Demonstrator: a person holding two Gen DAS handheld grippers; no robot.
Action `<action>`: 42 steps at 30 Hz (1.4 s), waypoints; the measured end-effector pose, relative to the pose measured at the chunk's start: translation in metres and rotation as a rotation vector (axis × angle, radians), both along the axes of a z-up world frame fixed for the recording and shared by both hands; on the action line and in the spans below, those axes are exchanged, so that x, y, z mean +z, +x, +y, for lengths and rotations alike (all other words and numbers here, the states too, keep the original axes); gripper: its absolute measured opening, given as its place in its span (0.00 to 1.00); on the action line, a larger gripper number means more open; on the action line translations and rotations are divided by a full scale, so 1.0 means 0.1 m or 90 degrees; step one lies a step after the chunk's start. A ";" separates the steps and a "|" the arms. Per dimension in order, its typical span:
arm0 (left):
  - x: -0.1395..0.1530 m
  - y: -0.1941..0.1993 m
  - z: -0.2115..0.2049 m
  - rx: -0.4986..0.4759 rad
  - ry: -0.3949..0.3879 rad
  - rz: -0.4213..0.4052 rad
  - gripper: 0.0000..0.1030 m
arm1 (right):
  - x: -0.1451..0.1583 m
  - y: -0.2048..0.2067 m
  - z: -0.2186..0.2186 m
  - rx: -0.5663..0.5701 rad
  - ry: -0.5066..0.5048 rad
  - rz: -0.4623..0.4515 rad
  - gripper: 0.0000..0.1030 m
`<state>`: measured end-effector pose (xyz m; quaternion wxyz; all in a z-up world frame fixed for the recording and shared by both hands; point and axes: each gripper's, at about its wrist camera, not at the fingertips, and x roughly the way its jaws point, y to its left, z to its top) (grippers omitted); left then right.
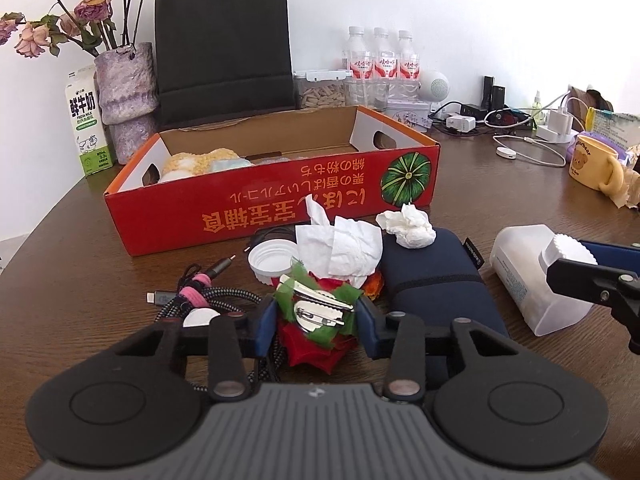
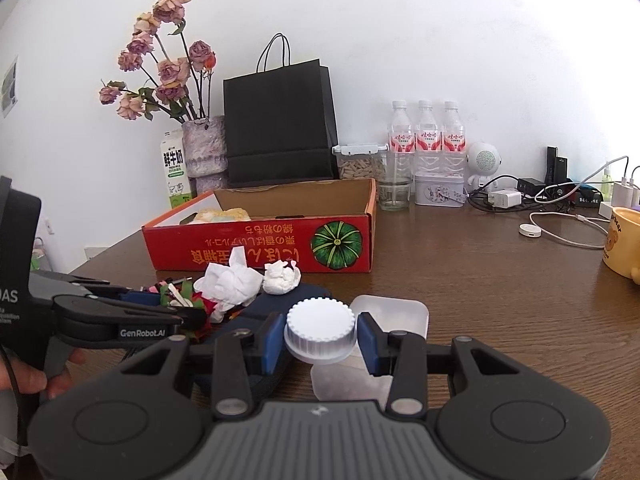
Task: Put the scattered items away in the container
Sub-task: 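Carry the strawberry plush with left tool while right tool carries the cap over the box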
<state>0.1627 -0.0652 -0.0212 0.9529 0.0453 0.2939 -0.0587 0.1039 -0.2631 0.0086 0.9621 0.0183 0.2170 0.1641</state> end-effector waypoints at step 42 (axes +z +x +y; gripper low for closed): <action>1.03 0.39 0.86 0.075 -0.146 -0.186 0.40 | 0.93 0.99 1.11 0.066 0.010 -0.123 0.38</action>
